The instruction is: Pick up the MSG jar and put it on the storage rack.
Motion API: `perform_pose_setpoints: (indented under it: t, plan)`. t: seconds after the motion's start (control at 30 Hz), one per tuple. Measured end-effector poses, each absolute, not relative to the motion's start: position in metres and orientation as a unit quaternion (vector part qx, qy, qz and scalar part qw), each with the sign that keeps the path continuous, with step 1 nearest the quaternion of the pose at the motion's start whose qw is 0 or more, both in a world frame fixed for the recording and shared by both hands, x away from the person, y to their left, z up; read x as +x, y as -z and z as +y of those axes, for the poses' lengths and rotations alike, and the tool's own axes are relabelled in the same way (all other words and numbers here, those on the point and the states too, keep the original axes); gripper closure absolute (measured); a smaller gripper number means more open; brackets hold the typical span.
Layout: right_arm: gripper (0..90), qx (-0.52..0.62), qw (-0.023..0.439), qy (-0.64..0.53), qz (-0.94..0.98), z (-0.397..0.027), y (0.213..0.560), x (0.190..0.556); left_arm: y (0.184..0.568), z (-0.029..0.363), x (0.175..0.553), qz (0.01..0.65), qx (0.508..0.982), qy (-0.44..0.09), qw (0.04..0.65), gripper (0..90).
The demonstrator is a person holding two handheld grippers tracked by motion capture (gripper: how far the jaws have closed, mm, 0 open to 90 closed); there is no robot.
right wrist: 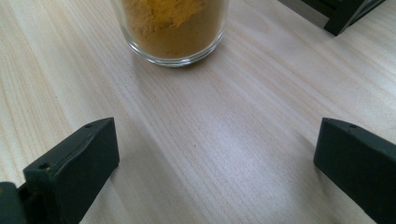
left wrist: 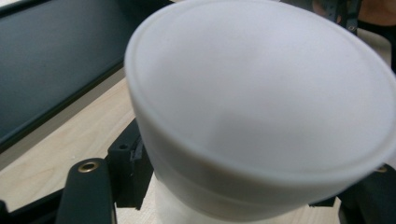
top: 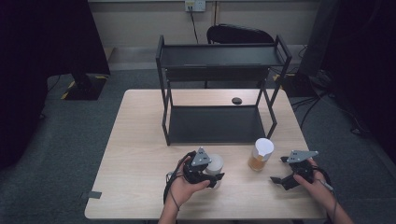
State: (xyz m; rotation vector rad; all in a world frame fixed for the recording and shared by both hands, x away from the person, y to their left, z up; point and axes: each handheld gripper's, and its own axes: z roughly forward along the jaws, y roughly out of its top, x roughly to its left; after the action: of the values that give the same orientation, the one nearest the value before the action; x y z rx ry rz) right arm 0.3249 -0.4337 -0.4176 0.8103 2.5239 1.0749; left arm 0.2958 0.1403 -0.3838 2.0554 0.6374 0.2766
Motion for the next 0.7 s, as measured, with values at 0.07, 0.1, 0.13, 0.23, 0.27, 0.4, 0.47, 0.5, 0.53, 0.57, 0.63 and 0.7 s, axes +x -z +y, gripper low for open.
perform_pose_setpoints:
  t: [0.07,0.1,0.13,0.23,0.27,0.4,0.47,0.5,0.53,0.57,0.63,0.7]
  plan:
    - [0.0,0.281,0.14,-0.372,0.874,-0.434,0.418,0.325,0.382,0.139,0.295,0.259,0.839,-0.118,0.465,33.2]
    - [0.0,0.28,0.14,-0.372,0.874,-0.434,0.418,0.325,0.381,0.138,0.295,0.257,0.84,-0.119,0.463,33.4]
    - [0.0,0.28,0.14,-0.372,0.874,-0.434,0.418,0.325,0.38,0.138,0.295,0.256,0.841,-0.12,0.462,33.6]
    - [0.0,0.28,0.14,-0.372,0.874,-0.434,0.418,0.325,0.376,0.136,0.297,0.254,0.844,-0.12,0.456,34.1]
    - [0.0,0.281,0.14,-0.372,0.874,-0.434,0.418,0.325,0.375,0.136,0.298,0.255,0.845,-0.119,0.455,34.2]
    - [0.0,0.281,0.14,-0.372,0.874,-0.434,0.418,0.325,0.37,0.137,0.303,0.255,0.845,-0.11,0.457,34.5]
    - [0.0,0.28,0.14,-0.372,0.874,-0.434,0.418,0.325,0.368,0.136,0.305,0.252,0.846,-0.11,0.456,34.5]
    - [0.0,0.28,0.14,-0.372,0.874,-0.434,0.418,0.325,0.366,0.135,0.306,0.252,0.847,-0.109,0.456,34.5]
    - [0.0,0.28,0.14,-0.372,0.874,-0.434,0.418,0.325,0.365,0.135,0.307,0.253,0.846,-0.108,0.457,34.5]
    - [0.0,0.281,0.14,-0.372,0.874,-0.434,0.418,0.325,0.364,0.135,0.308,0.253,0.845,-0.107,0.459,34.5]
    - [0.0,0.28,0.14,-0.372,0.874,-0.434,0.418,0.325,0.36,0.134,0.31,0.255,0.844,-0.108,0.459,34.4]
    - [0.0,0.28,0.14,-0.372,0.874,-0.434,0.418,0.325,0.357,0.134,0.312,0.257,0.842,-0.107,0.461,34.4]
